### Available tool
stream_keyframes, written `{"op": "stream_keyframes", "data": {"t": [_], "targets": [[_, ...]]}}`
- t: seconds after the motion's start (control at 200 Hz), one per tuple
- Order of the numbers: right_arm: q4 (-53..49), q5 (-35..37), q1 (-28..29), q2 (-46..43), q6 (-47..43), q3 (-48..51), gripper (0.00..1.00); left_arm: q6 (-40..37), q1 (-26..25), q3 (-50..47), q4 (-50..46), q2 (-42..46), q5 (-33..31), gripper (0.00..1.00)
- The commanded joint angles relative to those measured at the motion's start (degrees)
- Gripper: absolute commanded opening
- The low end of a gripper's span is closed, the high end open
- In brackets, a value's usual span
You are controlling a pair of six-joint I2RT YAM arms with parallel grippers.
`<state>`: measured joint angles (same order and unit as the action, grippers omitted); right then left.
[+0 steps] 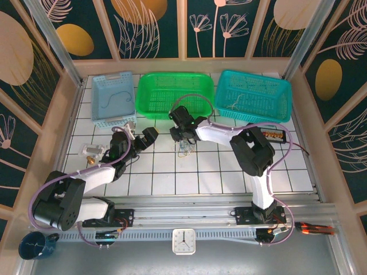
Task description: Untangle the cables
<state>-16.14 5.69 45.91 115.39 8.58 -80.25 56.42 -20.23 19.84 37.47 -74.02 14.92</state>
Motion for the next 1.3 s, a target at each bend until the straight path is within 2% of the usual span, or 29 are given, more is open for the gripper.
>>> {"op": "stream_keyframes", "data": {"t": [0.0, 0.55, 0.741, 1.011, 1.141, 1.291], "targets": [[-2.64, 4.24, 0.64, 2.21, -2.24, -2.43, 0.32, 0.77, 0.40, -0.75, 1.88, 1.33, -0.15, 0.99], [-3.97, 6.61, 1.64, 3.06, -4.13, -3.05, 0.29, 0.84, 0.45, -0.91, 1.99, 1.87, -0.15, 0.99], [-4.43, 5.52, 1.99, 0.94, -3.63, -3.34, 0.00, 0.84, 0.41, -1.03, 2.03, 2.03, 0.01, 0.99], [-2.08, -0.50, 1.22, -7.40, 0.80, 0.03, 0.00, -1.50, 0.42, 0.51, 1.38, 0.23, 3.20, 0.99], [0.51, -2.45, 0.01, -9.43, 2.55, 2.93, 0.00, -4.35, 0.39, 4.21, -3.10, -1.20, 3.89, 0.99], [3.47, -4.47, -1.38, -11.14, 5.01, 6.01, 0.00, -7.82, 0.15, 9.31, -11.38, -2.01, 1.42, 0.99]]}}
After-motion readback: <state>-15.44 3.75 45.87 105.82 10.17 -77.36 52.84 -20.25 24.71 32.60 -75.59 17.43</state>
